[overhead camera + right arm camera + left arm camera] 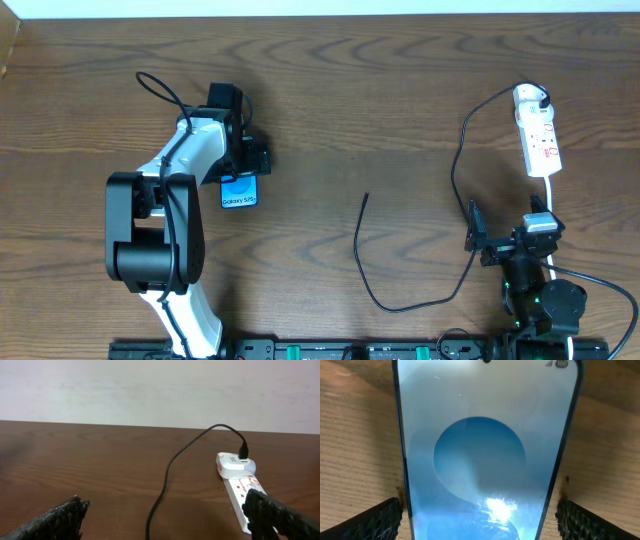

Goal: Plug charger to phone and switch on socket
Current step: 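Lower the left gripper and close it on the phone's sides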

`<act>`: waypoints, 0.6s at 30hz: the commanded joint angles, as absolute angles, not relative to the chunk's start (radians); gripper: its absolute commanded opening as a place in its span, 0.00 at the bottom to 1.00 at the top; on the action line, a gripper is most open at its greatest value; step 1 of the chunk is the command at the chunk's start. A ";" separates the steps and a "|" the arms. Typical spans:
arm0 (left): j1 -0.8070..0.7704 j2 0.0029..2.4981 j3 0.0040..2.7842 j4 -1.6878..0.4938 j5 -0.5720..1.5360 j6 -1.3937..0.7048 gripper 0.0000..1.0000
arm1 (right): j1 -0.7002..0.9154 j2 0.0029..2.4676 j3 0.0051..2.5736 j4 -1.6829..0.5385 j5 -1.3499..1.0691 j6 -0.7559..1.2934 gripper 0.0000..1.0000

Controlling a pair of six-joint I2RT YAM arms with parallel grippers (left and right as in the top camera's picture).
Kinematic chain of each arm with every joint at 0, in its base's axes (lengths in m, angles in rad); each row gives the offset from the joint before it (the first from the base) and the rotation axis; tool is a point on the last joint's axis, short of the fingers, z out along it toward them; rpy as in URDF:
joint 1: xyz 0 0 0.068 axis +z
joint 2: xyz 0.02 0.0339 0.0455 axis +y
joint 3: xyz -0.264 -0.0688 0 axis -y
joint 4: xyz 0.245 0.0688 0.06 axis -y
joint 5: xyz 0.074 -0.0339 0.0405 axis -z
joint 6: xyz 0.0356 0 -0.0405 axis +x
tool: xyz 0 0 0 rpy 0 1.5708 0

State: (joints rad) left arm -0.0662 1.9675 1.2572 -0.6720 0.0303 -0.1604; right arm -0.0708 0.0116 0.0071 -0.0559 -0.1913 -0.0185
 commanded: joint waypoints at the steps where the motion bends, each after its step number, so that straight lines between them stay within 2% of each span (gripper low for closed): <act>1: -0.063 1.998 1.251 -0.672 0.015 -0.167 0.99 | -0.064 0.005 0.006 -0.060 -0.190 -0.031 0.99; 18: -0.062 2.000 1.251 -0.699 0.019 -0.165 0.99 | -0.064 0.005 0.006 -0.060 -0.190 -0.031 0.99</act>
